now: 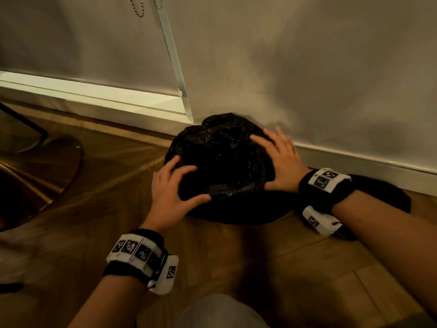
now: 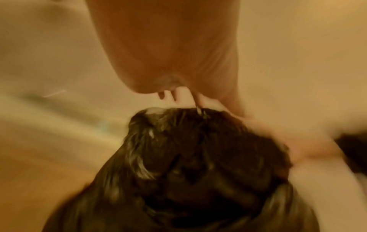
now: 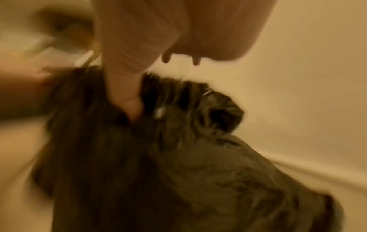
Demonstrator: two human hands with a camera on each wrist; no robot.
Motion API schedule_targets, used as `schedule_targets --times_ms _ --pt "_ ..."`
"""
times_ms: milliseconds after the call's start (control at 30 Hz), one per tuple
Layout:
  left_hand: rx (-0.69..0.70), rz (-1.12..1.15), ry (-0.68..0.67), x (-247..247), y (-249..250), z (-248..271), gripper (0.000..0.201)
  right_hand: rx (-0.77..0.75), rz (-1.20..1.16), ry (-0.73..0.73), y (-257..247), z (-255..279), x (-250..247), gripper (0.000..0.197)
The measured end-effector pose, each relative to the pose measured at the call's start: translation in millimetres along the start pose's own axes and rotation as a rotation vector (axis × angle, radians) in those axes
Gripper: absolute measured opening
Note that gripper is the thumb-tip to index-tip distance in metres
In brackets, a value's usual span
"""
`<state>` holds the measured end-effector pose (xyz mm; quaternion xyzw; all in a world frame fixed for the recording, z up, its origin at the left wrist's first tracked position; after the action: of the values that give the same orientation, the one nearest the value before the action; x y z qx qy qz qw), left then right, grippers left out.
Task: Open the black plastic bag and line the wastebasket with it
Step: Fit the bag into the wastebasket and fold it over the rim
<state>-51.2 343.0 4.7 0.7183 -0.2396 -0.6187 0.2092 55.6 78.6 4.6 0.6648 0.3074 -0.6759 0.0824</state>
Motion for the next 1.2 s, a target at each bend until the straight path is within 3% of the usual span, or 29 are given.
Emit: schedule_targets --times_ms 67,167,233,267,367,433,567,733,833,933,1000,1067,1200 --pt "-0.358 0.510 0.072 -4 -16 18 0.081 0.285 -0.434 0.083 25 16 3 0.107" --pt "-0.818 0.959 0.055 19 -39 33 0.067 0.813 -1.109 0.334 47 45 30 0.055" --pt "-0.879 1.060 -0.003 30 -38 30 0.056 1.084 -1.211 0.394 43 58 44 0.044" --pt "-0.857 1.099 -0.017 32 -34 26 0.050 1.143 -1.252 0.328 34 61 50 0.042" --pt "-0.802 1.145 -0.015 35 -27 16 0.036 1.273 -1.550 -0.077 -1 62 73 0.049" --pt "-0.801 1.126 0.027 35 -29 14 0.027 1.298 -1.808 -0.186 -21 56 80 0.052" --pt "-0.791 1.160 0.045 37 -32 15 0.022 1.315 -1.886 0.012 -15 45 74 0.026" --pt "-0.765 1.289 0.171 30 -48 20 0.019 1.247 -2.099 0.148 15 51 63 0.033" --pt "-0.802 1.330 0.124 33 -48 23 0.021 1.290 -1.931 0.286 22 58 60 0.035" --pt "-1.037 1.247 0.005 50 -53 40 0.028 1.424 -1.746 0.414 22 71 69 0.052" --pt "-1.159 1.174 -0.184 65 -52 57 0.029 1.471 -1.778 0.379 5 78 82 0.051" --pt "-1.165 1.258 -0.343 82 -44 64 0.037 1.458 -1.933 0.311 -19 82 99 0.051" --pt "-0.974 1.694 -0.271 100 -29 45 0.067 1.237 -2.214 0.106 -54 69 108 0.055"
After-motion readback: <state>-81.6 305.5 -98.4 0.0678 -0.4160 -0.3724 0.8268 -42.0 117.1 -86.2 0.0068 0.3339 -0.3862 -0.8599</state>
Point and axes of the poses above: each hand's wrist, its own z-axis away from the middle knuckle, its own x-axis out of the palm, y = z × x, the point moved 6 cm from there along -z, towards the middle knuckle, and after that the axes turned 1 degree about x, right-handed, at the moved point
